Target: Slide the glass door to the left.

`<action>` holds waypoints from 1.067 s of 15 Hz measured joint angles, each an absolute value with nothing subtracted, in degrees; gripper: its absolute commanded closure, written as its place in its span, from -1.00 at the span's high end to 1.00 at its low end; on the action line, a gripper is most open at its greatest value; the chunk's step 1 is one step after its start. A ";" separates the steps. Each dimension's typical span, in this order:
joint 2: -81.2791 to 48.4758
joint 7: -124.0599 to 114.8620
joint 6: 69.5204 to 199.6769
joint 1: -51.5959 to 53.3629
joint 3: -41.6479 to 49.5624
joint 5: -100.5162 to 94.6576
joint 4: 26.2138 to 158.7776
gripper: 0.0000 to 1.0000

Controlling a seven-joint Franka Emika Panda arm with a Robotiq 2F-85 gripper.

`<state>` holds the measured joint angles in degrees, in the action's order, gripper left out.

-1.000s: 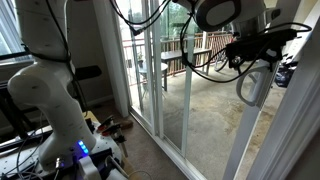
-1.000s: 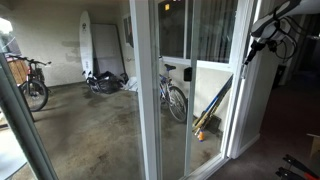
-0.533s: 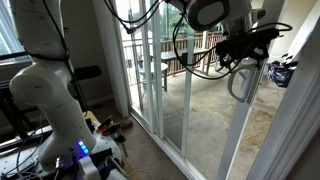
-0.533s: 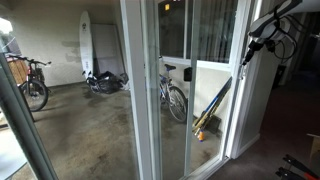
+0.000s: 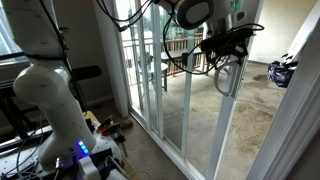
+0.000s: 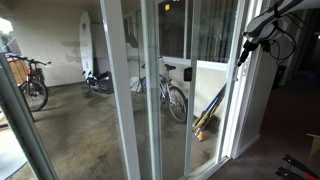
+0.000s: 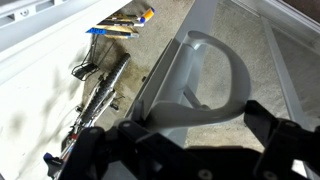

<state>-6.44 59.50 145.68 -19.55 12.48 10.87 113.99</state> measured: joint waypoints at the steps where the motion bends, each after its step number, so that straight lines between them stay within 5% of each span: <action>1: -5.89 58.50 145.65 -18.91 12.38 10.38 114.60 1.00; 16: -3.61 55.20 142.30 -15.63 11.62 8.95 116.22 1.00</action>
